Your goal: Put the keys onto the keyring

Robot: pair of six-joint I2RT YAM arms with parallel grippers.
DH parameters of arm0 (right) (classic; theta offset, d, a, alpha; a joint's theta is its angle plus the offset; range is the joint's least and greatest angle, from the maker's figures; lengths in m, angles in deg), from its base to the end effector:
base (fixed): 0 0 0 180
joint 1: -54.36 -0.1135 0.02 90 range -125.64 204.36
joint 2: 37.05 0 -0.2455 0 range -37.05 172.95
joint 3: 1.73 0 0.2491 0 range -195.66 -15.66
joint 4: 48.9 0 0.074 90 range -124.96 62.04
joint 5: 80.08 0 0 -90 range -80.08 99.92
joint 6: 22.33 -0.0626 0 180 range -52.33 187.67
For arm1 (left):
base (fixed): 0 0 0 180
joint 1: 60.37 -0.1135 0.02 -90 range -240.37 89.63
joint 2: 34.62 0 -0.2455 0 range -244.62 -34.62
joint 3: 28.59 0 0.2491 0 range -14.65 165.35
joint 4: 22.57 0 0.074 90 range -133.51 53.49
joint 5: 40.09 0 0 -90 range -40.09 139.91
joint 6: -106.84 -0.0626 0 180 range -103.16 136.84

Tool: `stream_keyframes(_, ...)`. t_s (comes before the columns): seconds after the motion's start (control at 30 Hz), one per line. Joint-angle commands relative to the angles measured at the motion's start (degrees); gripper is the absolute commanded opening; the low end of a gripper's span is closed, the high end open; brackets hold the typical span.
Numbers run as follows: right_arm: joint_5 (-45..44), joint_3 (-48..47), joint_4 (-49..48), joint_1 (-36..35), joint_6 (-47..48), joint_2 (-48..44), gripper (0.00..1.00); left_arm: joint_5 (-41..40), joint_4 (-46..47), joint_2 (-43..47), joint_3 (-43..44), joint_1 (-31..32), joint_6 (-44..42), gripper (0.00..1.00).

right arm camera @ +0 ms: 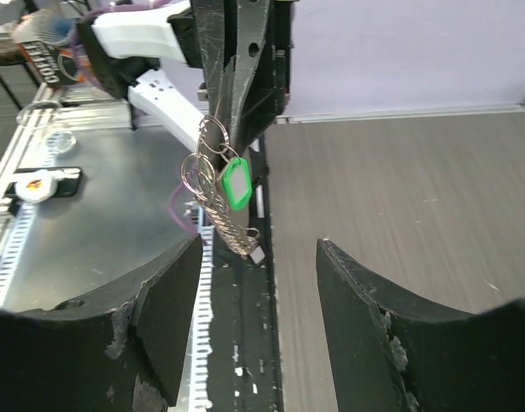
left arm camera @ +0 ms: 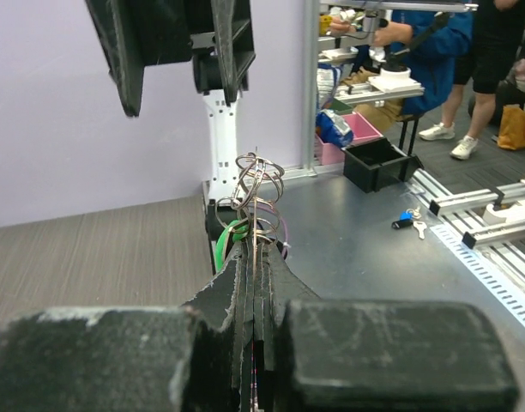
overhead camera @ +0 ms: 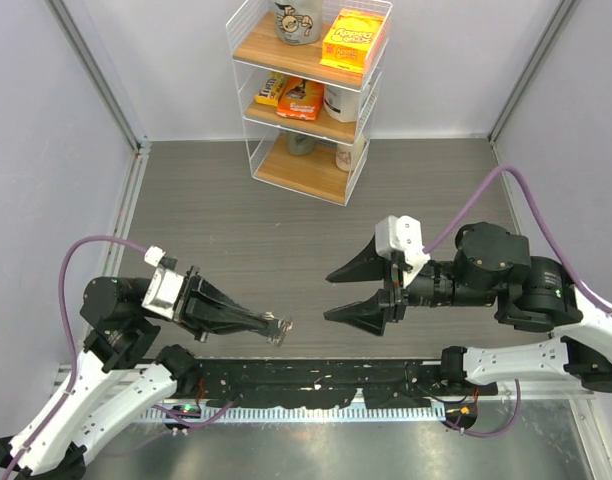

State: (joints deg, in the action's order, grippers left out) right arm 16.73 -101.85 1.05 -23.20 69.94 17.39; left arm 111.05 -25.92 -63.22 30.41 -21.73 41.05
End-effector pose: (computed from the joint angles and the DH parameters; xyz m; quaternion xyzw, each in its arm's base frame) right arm 0.0330 0.1843 0.4813 -0.5005 0.5353 0.4492 0.5111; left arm 0.0533 -0.1128 0.4045 0.4868 0.3915 -0.6095 0.4882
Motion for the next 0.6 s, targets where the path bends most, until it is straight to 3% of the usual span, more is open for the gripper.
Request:
stream_keyframes(0.0, 7.3, 0.0, -5.2, 0.0, -5.9, 0.7, 0.61, 4.6, 7.2, 0.5, 0.0, 0.2, 3.0, 0.00)
stream_keyframes(0.23, 17.2, -0.3, -10.1, 0.0, -7.4, 2.3, 0.60, 6.9, 9.2, 1.0, -0.2, 0.2, 4.4, 0.00)
stream_keyframes(0.57, 22.3, -3.4, -11.8, 0.0, -8.7, 7.9, 0.58, 7.7, 16.7, 0.7, -1.9, 0.4, 9.5, 0.00)
